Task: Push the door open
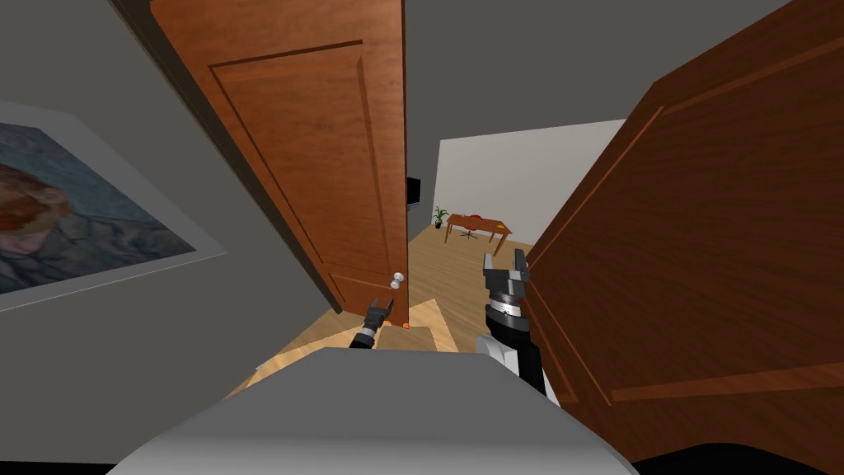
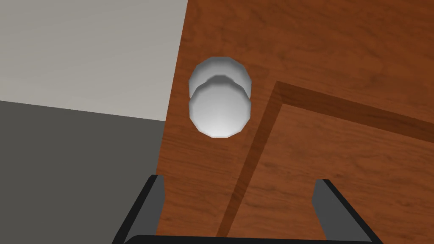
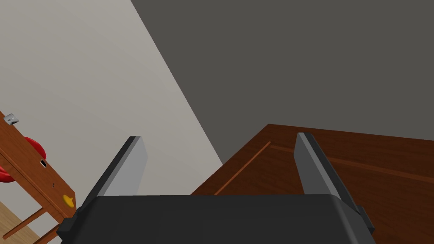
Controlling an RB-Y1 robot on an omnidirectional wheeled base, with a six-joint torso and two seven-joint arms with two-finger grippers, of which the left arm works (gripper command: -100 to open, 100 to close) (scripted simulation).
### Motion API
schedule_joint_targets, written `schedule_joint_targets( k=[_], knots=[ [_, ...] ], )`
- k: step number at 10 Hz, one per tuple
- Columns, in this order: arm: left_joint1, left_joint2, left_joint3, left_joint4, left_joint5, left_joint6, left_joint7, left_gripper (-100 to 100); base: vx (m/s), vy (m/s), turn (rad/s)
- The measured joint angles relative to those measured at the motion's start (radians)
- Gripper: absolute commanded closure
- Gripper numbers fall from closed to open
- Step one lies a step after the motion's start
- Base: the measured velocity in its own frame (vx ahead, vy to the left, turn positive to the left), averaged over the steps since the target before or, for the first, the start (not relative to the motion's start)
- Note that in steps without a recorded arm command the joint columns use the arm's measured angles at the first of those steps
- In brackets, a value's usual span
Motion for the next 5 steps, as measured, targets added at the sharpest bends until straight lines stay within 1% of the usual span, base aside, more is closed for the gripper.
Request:
schedule_joint_targets(
  k=[4, 5],
  knots=[
    [-0.005, -0.005, -0.024, 0.008, 0.018, 0.006, -0.094, -100, -0.029, 0.013, 0.025],
    [-0.002, -0.005, -0.034, -0.002, 0.024, 0.015, -0.122, -100, -0.029, 0.011, 0.008]
  ],
)
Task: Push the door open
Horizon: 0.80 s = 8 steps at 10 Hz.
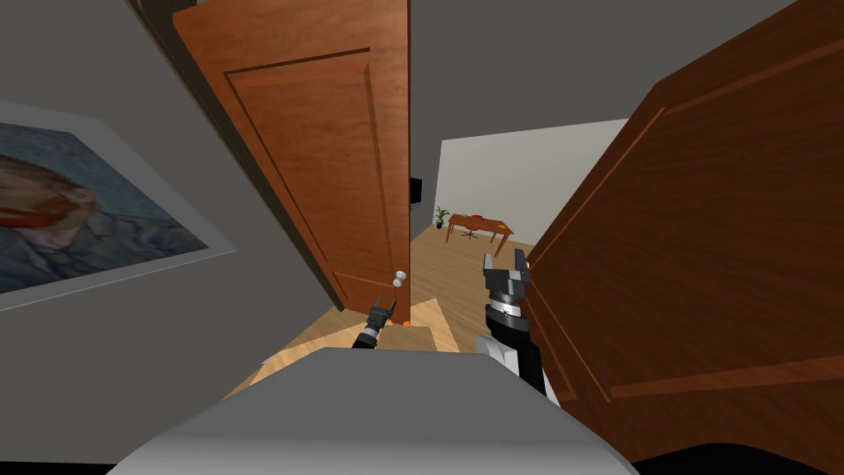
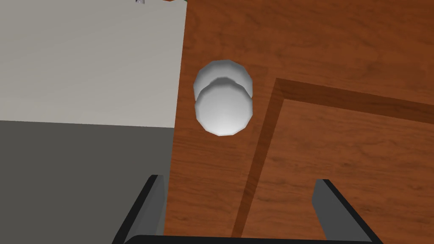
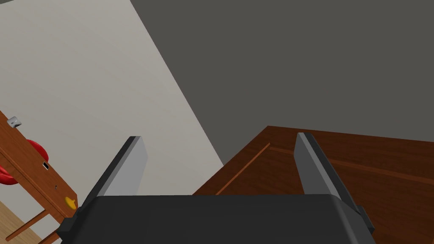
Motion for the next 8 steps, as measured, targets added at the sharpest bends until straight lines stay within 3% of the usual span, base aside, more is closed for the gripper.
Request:
schedule_joint_targets(
  k=[8],
  knots=[
    [0.002, -0.004, -0.049, -0.011, 0.034, 0.026, -0.182, -100, -0.025, 0.012, 0.018]
  ],
)
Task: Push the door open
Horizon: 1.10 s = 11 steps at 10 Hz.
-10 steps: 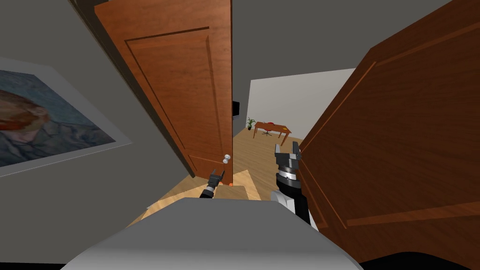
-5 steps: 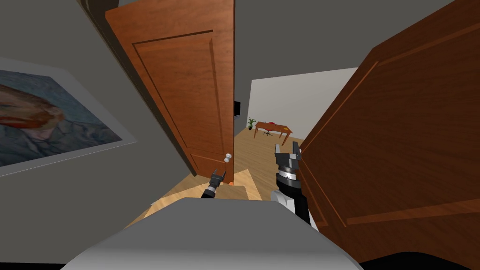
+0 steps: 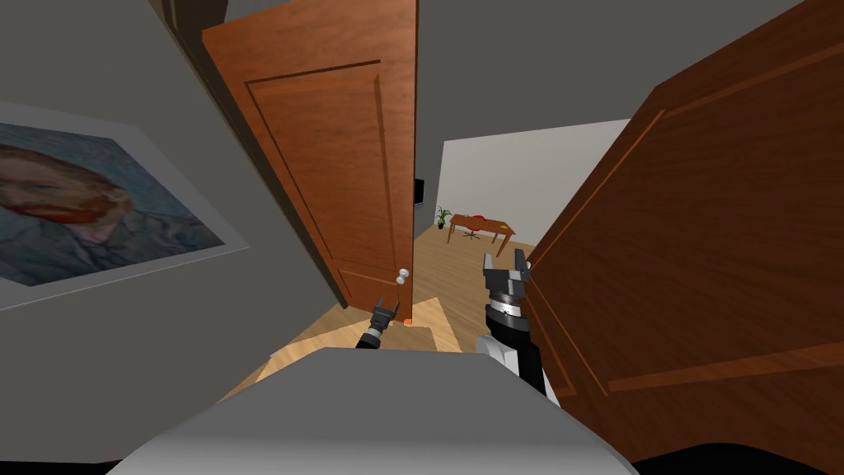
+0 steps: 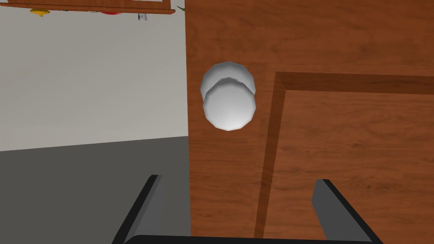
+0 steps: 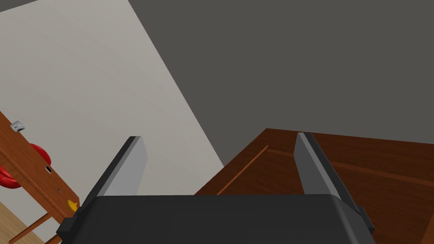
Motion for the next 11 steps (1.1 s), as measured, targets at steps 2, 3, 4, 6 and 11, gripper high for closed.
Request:
schedule_joint_targets(
  k=[2, 3, 4, 6, 11],
  knots=[
    [-0.004, 0.0, 0.002, 0.006, 0.0, -0.001, -0.002, -100, 0.138, -0.026, -0.017],
    [-0.006, 0.001, 0.004, 0.007, 0.0, -0.001, -0.002, -100, 0.194, -0.046, -0.017],
    [-0.009, 0.0, 0.007, 0.009, 0.0, 0.0, -0.002, -100, 0.209, -0.06, -0.018],
    [-0.018, -0.001, 0.014, 0.017, -0.001, 0.001, 0.0, -100, 0.185, -0.063, -0.024],
    [-0.032, -0.001, 0.027, 0.028, 0.0, 0.001, 0.004, 100, 0.081, -0.02, -0.004]
  ],
)
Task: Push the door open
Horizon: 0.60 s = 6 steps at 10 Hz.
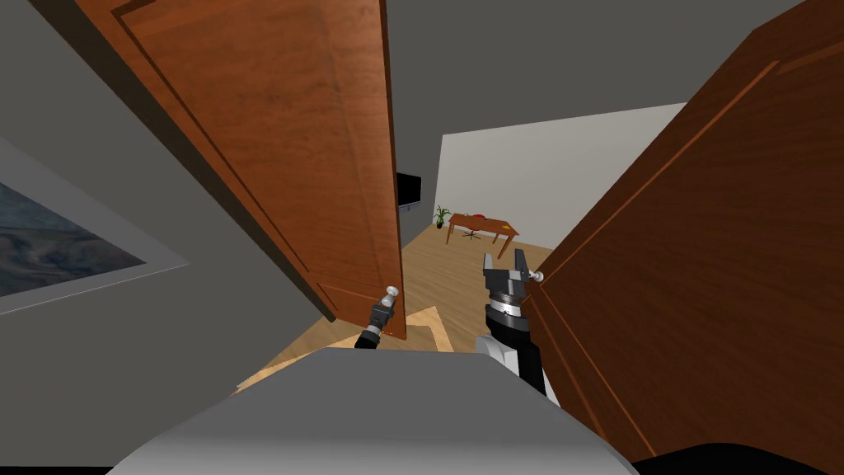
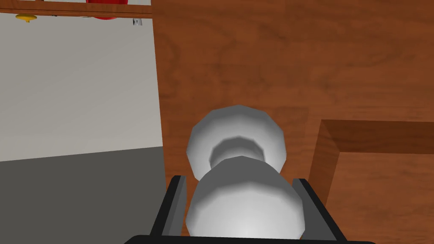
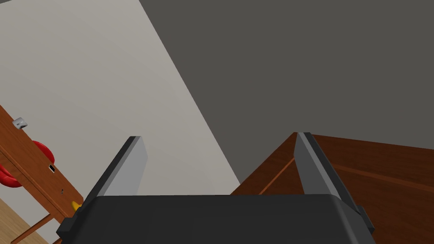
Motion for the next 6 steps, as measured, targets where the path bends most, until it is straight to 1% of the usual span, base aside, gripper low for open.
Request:
schedule_joint_targets(
  k=[5, 6],
  knots=[
    [0.002, 0.0, -0.001, 0.002, -0.001, 0.003, 0.0, 100, -0.007, 0.002, -0.002],
    [0.003, 0.002, -0.002, 0.002, 0.002, 0.003, 0.013, 100, 0.018, -0.009, 0.006]
  ],
)
